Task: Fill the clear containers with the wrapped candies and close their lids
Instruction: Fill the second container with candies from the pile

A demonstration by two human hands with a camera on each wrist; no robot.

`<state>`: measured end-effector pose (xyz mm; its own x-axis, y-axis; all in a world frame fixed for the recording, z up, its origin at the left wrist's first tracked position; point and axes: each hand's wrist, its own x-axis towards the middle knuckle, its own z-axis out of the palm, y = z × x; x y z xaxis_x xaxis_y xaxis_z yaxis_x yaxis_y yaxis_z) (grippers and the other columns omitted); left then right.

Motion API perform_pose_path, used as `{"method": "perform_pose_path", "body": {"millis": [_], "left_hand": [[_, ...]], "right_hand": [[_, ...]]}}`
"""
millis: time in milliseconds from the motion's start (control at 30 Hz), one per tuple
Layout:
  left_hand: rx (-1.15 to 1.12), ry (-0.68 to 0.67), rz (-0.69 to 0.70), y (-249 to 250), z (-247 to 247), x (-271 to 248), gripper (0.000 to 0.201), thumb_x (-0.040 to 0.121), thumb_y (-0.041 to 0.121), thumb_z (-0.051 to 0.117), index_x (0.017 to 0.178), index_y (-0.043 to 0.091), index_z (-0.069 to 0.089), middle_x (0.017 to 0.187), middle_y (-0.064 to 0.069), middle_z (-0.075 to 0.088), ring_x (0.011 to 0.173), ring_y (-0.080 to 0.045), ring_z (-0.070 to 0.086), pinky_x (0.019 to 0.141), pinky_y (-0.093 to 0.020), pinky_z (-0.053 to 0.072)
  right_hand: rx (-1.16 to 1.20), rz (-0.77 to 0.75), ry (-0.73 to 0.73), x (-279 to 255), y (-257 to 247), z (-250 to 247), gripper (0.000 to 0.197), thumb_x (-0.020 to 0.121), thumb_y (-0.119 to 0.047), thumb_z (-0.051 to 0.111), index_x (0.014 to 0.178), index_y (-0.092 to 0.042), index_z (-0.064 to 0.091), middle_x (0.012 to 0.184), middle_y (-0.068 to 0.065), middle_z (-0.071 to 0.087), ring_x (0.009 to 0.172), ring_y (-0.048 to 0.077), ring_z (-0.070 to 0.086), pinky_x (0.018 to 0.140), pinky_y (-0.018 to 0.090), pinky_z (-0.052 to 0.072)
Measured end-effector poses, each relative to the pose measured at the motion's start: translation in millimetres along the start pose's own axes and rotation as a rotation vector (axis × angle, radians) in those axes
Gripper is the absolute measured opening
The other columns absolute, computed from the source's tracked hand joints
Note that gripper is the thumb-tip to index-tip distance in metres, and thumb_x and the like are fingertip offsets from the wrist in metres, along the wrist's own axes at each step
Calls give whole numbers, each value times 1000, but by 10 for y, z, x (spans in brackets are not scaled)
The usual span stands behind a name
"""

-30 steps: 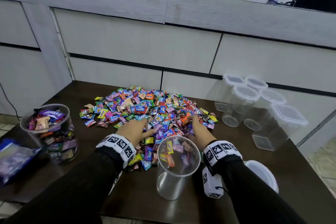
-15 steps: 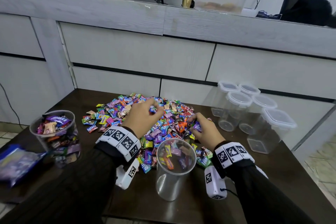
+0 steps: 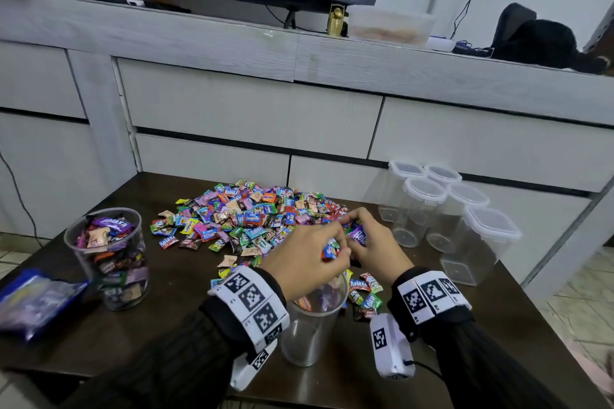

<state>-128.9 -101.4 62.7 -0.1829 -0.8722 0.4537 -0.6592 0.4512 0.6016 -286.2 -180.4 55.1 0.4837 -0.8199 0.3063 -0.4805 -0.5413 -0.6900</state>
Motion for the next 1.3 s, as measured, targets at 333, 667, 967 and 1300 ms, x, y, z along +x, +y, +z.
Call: {"method": "perform_pose_path", "body": {"millis": [333, 667, 967, 1300], "left_hand": [[60, -180, 133, 22, -21, -26, 2, 87, 16, 57, 88, 17, 57, 85, 13, 56, 77, -2, 49, 70, -13, 34], [63, -191, 96, -6, -53, -141, 7, 84, 18, 53, 91, 15, 55, 89, 0, 60, 84, -19, 54, 78, -42, 46], [129, -193, 78, -17, -147, -133, 10, 83, 18, 59, 88, 22, 52, 87, 6, 59, 72, -5, 47, 66, -29, 38], [187, -235, 73, -13, -144, -157, 25, 87, 23, 58, 110, 23, 47, 80, 14, 51, 68, 13, 48, 57, -20, 28]], "right_hand": [[1, 7, 3, -101, 23, -59, 22, 89, -3, 57, 102, -19, 49, 103, -7, 59, 70, 0, 54, 66, 17, 44], [-31, -8, 17, -106, -10, -96, 19, 91, -11, 59, 102, -23, 48, 99, -15, 57, 68, -14, 51, 66, 15, 35], [14, -112, 20, -124, -245, -101, 20, 90, -9, 60, 104, -20, 50, 94, -18, 56, 71, -17, 52, 64, 3, 37], [13, -124, 4, -118, -297, -76, 20, 91, -9, 58, 103, -22, 49, 95, -20, 56, 73, -16, 52, 65, 4, 37]]}}
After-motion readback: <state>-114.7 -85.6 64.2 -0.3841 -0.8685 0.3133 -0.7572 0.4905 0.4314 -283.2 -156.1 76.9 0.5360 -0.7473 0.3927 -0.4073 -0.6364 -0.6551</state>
